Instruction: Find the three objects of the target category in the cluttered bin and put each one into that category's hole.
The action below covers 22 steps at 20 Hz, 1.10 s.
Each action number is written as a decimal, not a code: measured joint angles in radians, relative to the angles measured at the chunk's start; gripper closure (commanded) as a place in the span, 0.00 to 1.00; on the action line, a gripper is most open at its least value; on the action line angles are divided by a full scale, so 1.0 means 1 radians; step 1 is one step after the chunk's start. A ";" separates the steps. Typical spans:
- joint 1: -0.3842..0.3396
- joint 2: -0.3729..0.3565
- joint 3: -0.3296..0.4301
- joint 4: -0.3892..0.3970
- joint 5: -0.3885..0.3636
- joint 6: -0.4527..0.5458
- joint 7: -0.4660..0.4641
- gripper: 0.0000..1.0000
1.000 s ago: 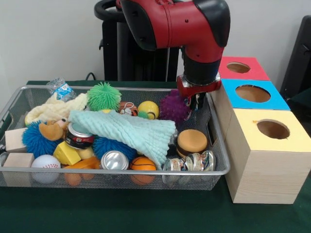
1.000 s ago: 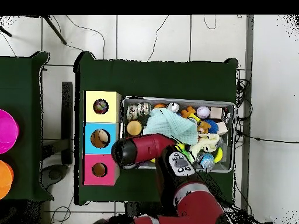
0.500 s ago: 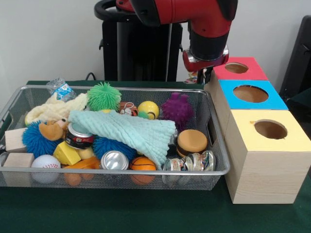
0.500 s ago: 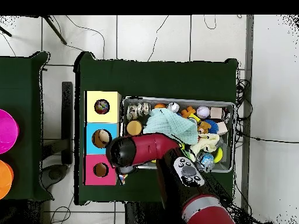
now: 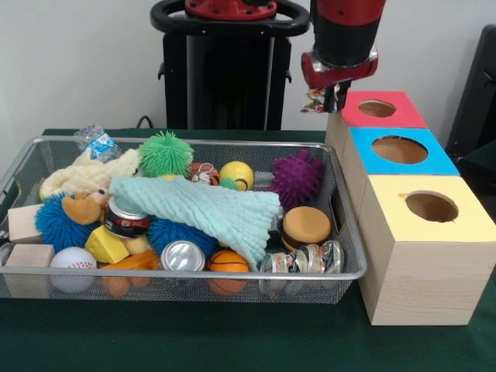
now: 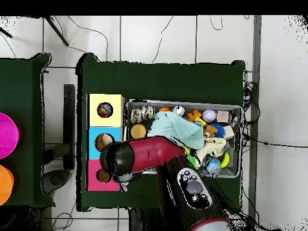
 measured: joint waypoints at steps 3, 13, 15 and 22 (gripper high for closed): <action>0.000 -0.072 0.010 -0.001 0.014 0.038 0.000 1.00; 0.009 -0.315 0.038 -0.066 0.072 0.293 0.000 1.00; 0.019 -0.339 0.038 -0.093 0.071 0.300 0.000 1.00; 0.113 -0.335 0.035 -0.212 0.035 0.285 0.000 1.00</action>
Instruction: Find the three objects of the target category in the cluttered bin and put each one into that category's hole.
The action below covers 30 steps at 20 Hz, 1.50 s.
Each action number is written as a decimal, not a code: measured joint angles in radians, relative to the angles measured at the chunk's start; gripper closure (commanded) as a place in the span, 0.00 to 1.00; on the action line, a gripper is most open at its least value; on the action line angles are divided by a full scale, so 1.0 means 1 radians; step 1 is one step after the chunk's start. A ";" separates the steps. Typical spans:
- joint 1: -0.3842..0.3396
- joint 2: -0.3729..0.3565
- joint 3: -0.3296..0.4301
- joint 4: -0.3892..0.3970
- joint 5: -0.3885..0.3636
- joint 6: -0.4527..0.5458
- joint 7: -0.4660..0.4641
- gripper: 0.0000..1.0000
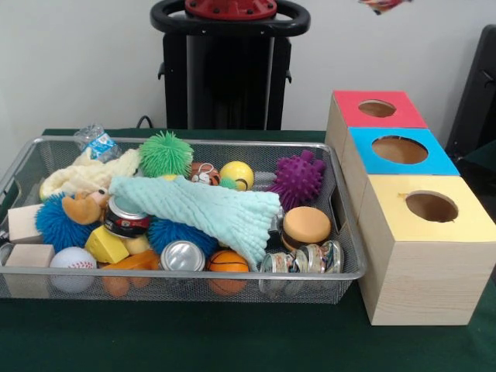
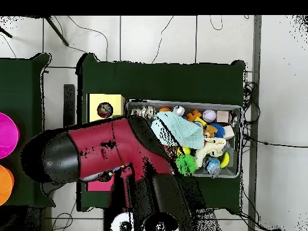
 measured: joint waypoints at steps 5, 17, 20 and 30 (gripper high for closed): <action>0.085 0.060 -0.002 -0.084 -0.062 -0.054 0.000 1.00; 0.146 0.204 -0.065 -0.153 -0.184 -0.284 0.000 1.00; 0.147 0.230 -0.090 -0.164 -0.204 -0.315 0.000 1.00; 0.164 0.324 -0.178 -0.221 -0.228 -0.388 0.000 1.00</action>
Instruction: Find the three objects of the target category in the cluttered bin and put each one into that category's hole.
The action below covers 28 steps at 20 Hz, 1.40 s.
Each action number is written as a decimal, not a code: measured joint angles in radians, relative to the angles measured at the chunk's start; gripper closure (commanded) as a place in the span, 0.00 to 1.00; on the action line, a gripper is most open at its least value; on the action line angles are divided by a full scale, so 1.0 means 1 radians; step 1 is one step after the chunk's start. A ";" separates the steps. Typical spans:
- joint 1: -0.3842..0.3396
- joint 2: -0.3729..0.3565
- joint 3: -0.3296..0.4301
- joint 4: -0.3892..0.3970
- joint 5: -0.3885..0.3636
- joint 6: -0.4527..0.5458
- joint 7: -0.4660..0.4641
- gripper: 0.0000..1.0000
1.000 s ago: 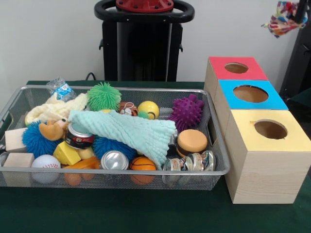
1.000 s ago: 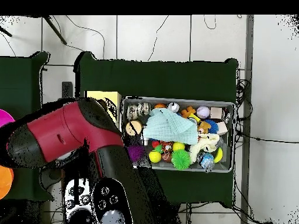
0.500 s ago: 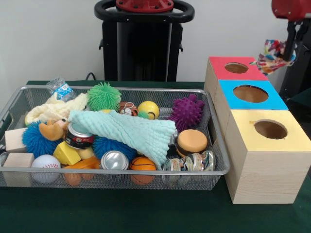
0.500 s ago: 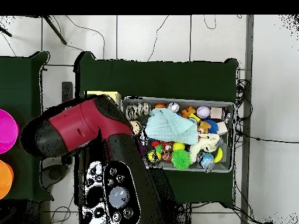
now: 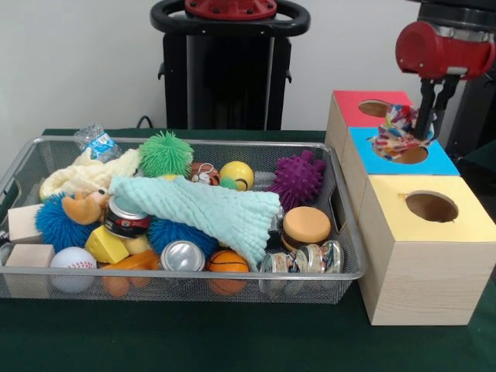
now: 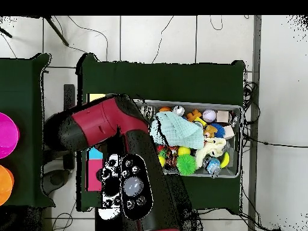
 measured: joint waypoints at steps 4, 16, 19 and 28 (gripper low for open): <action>0.043 0.054 -0.049 -0.044 -0.001 -0.038 0.000 1.00; 0.164 0.169 -0.139 -0.154 0.029 -0.059 0.017 1.00; 0.171 0.180 -0.147 -0.162 0.039 -0.066 0.030 1.00; 0.172 0.205 -0.174 -0.177 0.074 -0.093 0.040 1.00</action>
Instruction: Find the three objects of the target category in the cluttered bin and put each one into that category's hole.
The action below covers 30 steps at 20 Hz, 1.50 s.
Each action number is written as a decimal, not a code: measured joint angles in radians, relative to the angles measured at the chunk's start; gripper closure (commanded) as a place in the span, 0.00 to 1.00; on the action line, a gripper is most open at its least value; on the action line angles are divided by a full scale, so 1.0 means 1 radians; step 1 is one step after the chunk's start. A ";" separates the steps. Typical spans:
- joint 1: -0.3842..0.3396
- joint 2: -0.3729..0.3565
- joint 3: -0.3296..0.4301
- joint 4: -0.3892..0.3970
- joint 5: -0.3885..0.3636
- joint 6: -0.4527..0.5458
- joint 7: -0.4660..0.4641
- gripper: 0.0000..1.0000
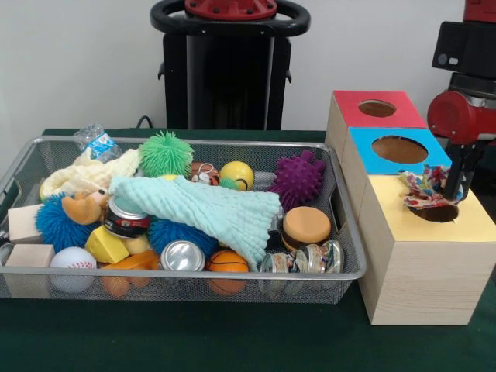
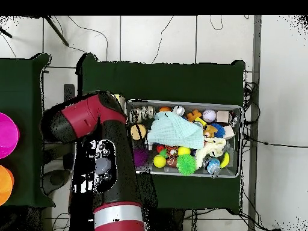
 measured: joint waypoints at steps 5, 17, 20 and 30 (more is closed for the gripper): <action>0.000 0.009 -0.011 -0.014 0.035 -0.002 0.000 1.00; 0.014 0.030 -0.016 -0.062 0.121 -0.036 0.000 1.00; 0.015 0.031 -0.016 -0.062 0.133 -0.047 0.000 1.00; 0.014 0.030 -0.021 -0.054 0.148 -0.061 0.000 1.00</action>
